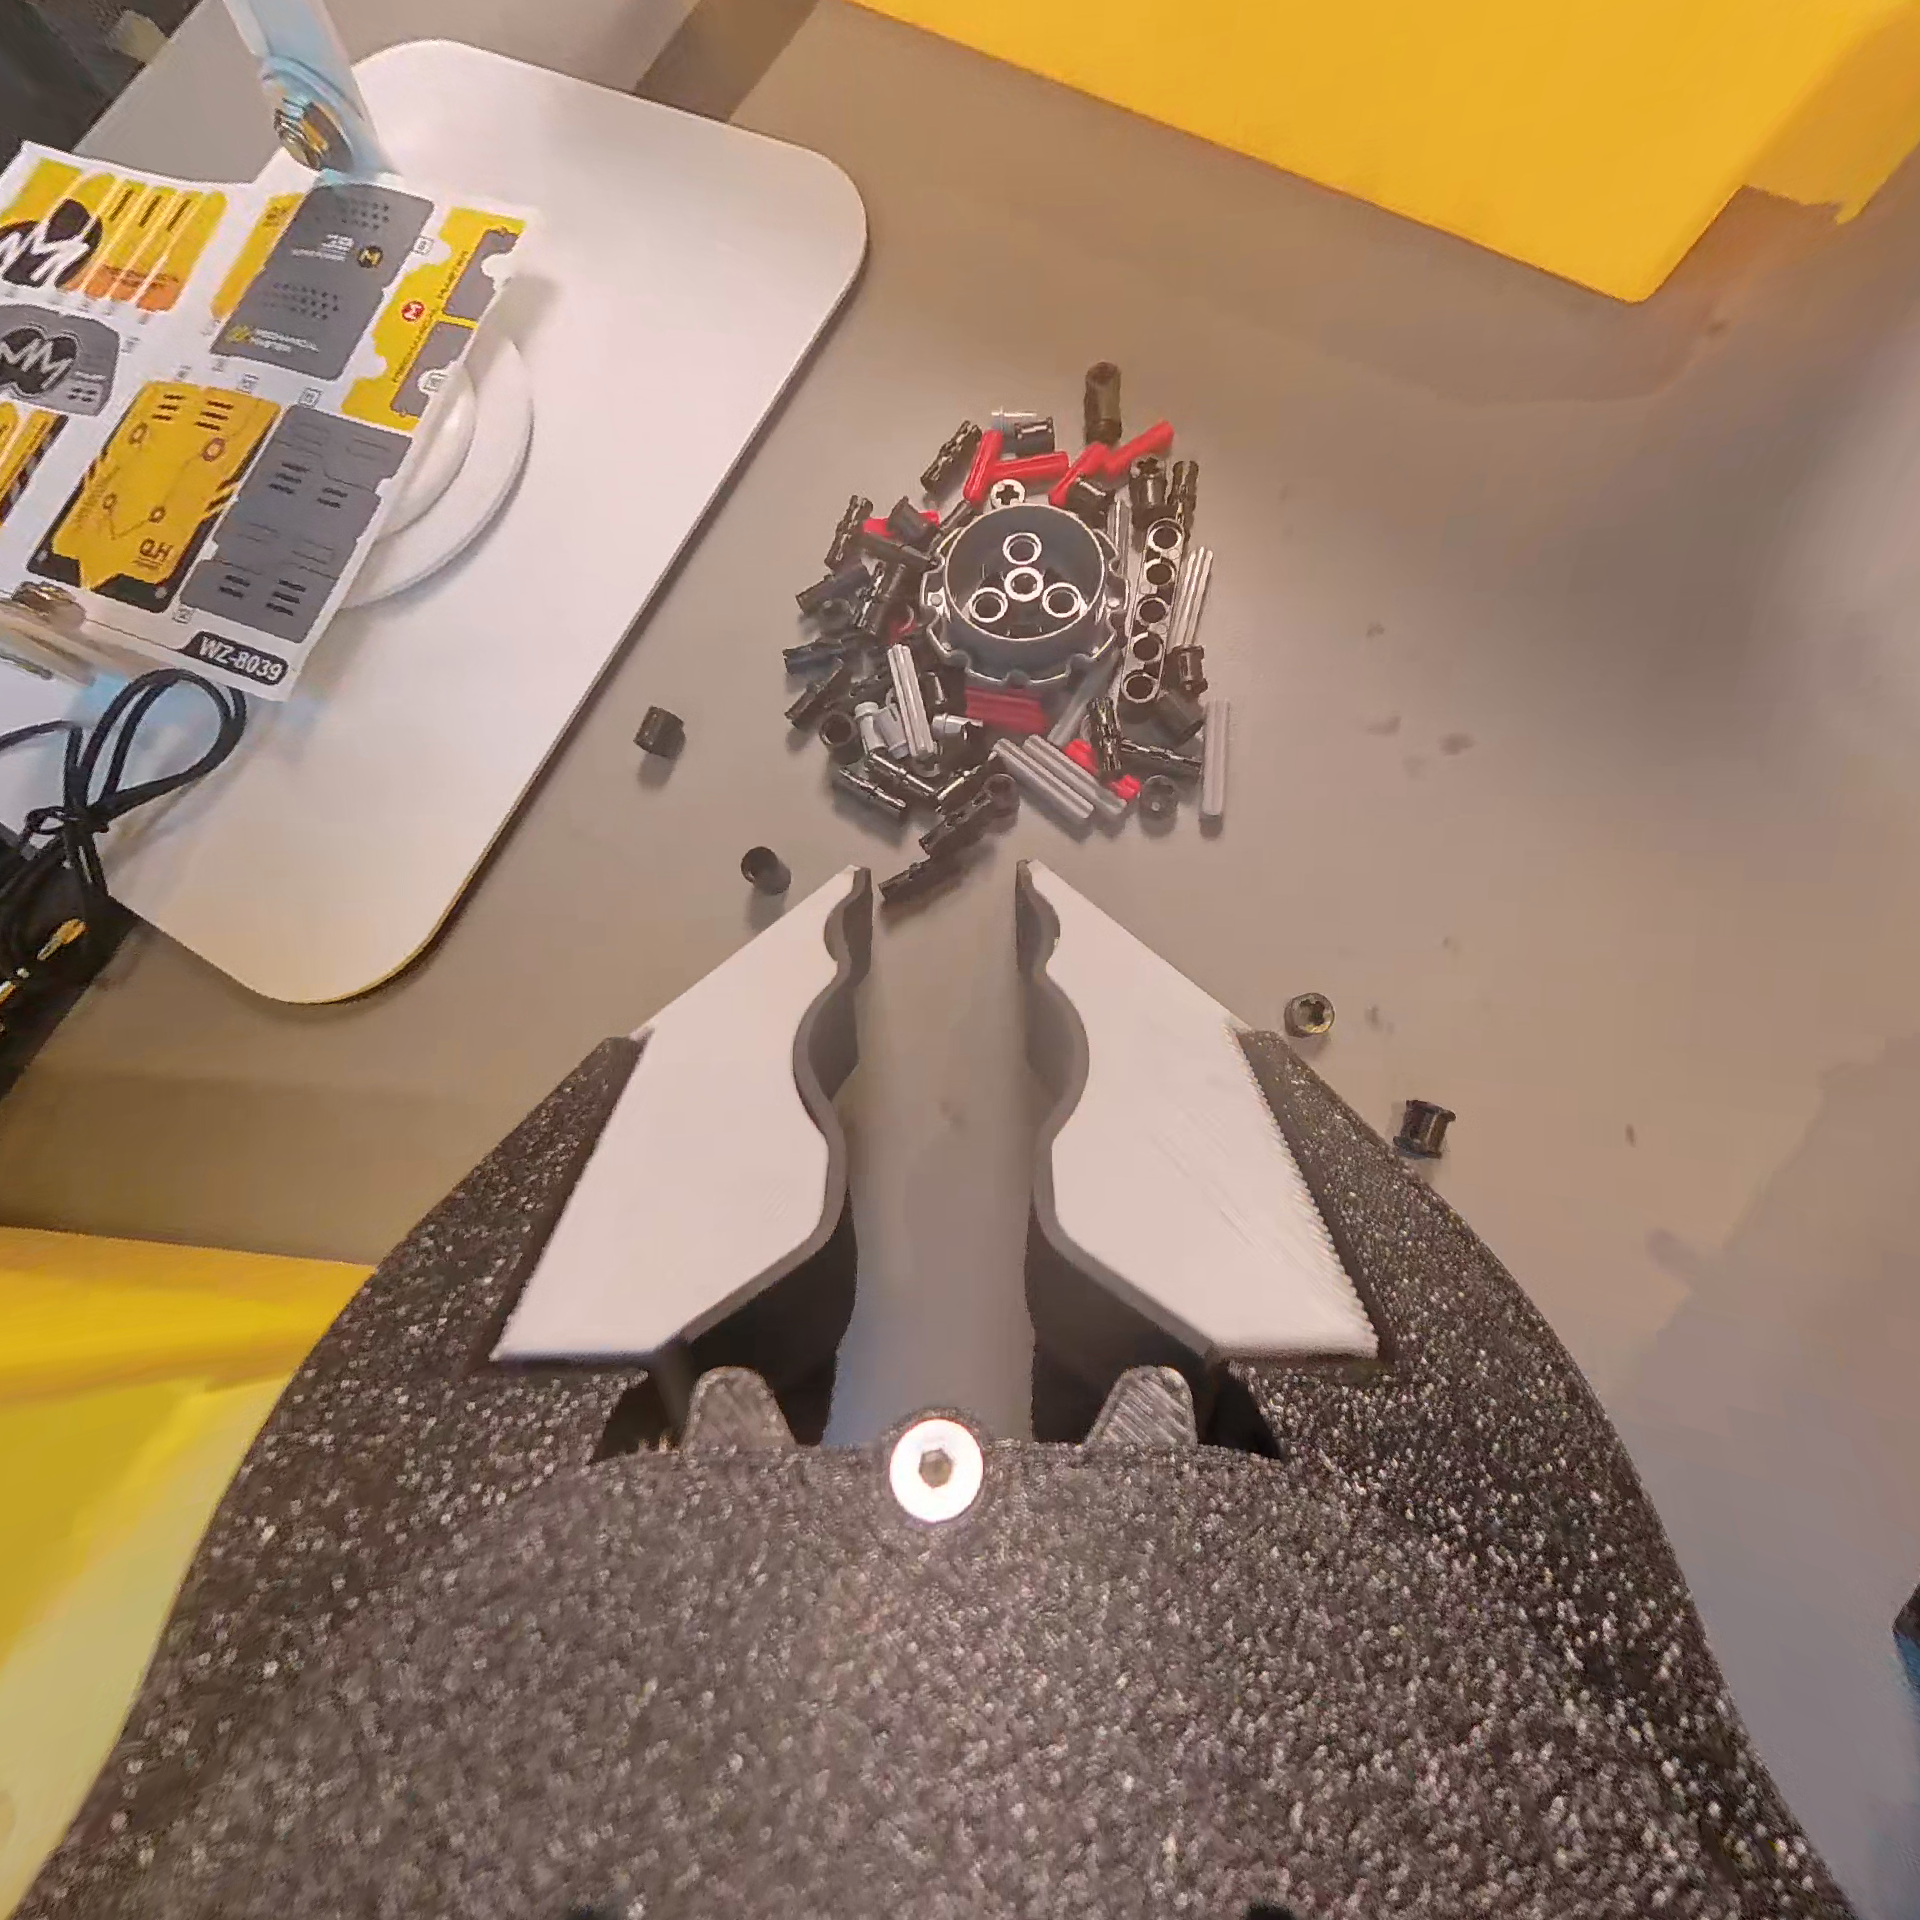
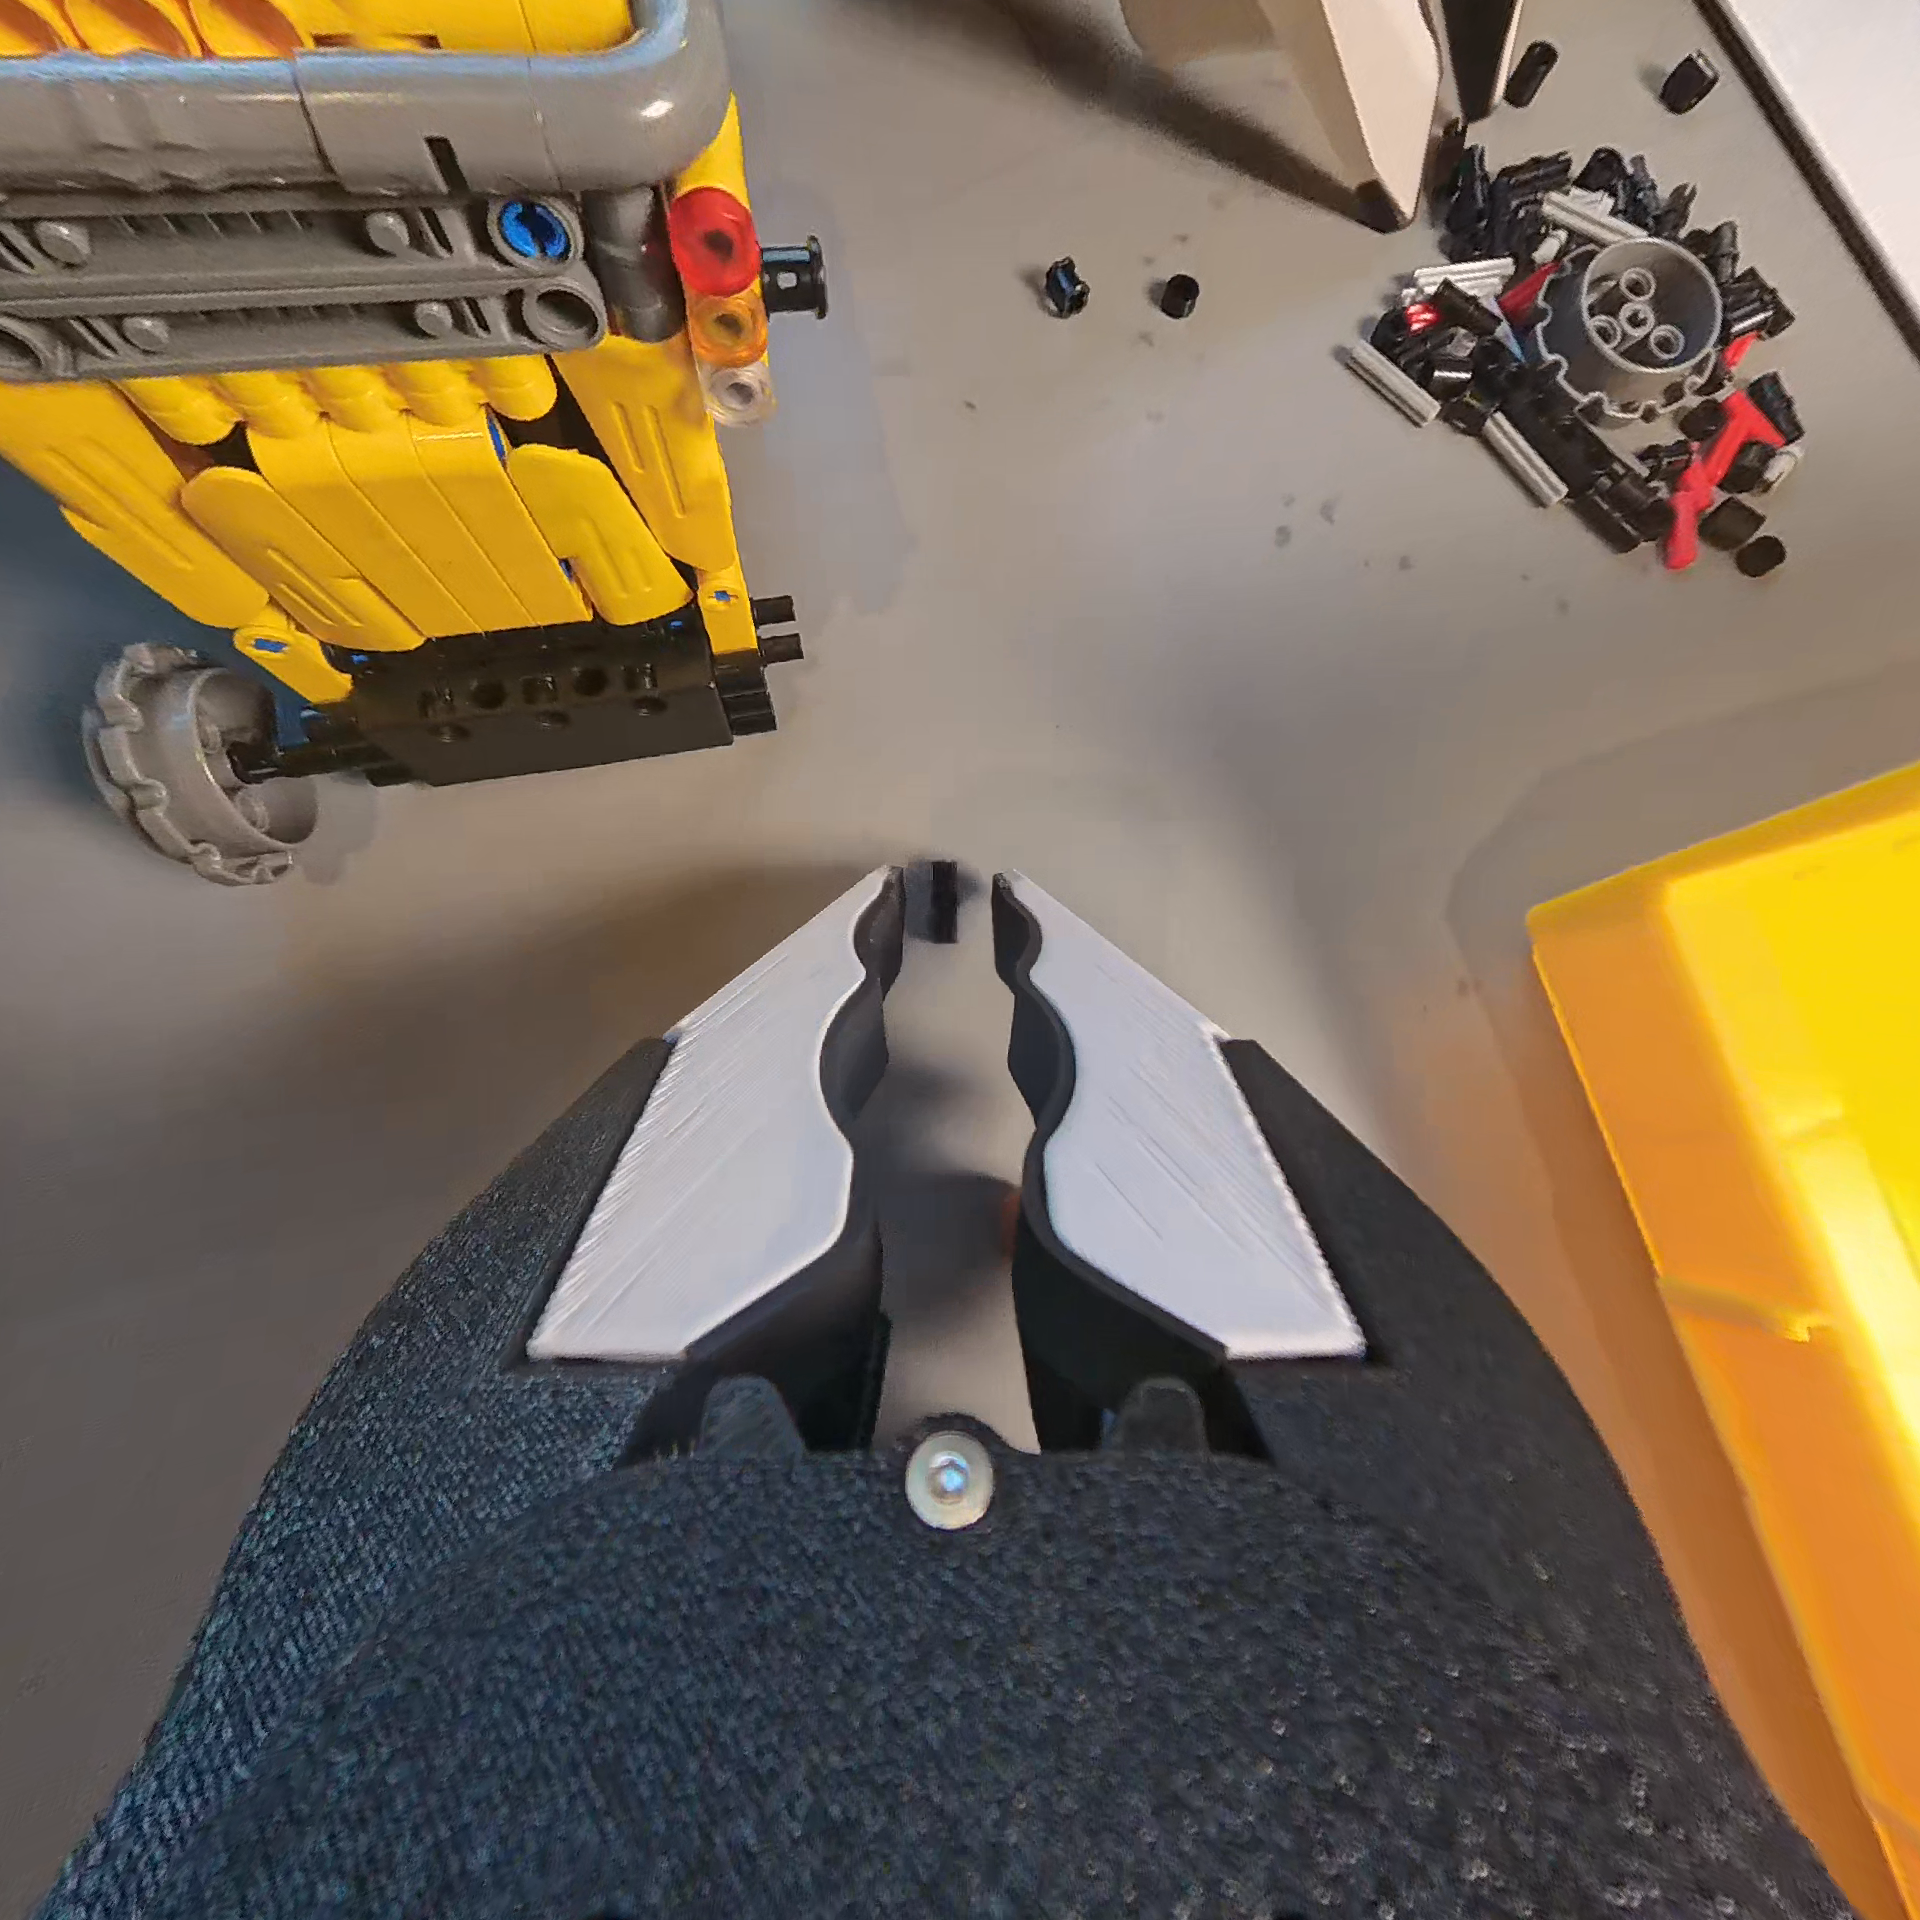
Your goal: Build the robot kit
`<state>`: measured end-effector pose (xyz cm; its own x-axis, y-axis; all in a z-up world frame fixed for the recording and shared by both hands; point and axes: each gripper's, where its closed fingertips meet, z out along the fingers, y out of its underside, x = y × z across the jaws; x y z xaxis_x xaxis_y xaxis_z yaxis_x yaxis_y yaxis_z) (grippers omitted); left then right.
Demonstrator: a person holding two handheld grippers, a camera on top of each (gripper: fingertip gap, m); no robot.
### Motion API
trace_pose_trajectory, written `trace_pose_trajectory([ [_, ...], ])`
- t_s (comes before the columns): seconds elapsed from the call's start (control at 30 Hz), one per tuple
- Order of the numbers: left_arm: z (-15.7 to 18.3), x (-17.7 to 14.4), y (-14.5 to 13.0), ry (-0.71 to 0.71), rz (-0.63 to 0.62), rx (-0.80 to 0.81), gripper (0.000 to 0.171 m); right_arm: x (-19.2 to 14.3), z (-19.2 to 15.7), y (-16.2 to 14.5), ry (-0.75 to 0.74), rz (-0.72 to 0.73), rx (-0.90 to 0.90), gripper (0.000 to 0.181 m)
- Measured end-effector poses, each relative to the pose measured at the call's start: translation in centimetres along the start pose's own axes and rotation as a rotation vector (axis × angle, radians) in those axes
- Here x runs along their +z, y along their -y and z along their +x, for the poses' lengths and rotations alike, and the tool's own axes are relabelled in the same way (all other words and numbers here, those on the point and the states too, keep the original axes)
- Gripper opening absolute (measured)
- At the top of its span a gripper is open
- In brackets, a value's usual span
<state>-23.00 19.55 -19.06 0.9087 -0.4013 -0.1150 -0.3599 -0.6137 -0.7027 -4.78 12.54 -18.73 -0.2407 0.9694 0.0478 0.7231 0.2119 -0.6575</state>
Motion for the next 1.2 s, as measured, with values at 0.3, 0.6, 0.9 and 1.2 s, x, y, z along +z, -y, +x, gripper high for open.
trace_pose_trajectory([
  [0.3, -0.1, 0.2, 0.0, -0.029, 0.008, -0.071, 0.014, 0.0, -0.2, 0.1, 0.007, 0.014, -0.014, 0.017],
  [0.6, 2.3, -2.0, 1.6, -0.080, 0.150, 0.094, 0.013, -2.2, 1.6, 4.7, -0.100, 0.291, -0.013, 0.023],
  [0.9, 12.0, -11.2, 10.0, -0.499, 0.522, 0.120, 0.013, -6.1, 2.4, 11.5, -0.490, 0.581, -0.380, 0.032],
  [1.2, 14.1, -13.1, 10.8, -0.611, 0.513, 0.080, 0.013, -7.4, 1.0, 13.8, -0.576, 0.662, -0.545, 0.016],
])
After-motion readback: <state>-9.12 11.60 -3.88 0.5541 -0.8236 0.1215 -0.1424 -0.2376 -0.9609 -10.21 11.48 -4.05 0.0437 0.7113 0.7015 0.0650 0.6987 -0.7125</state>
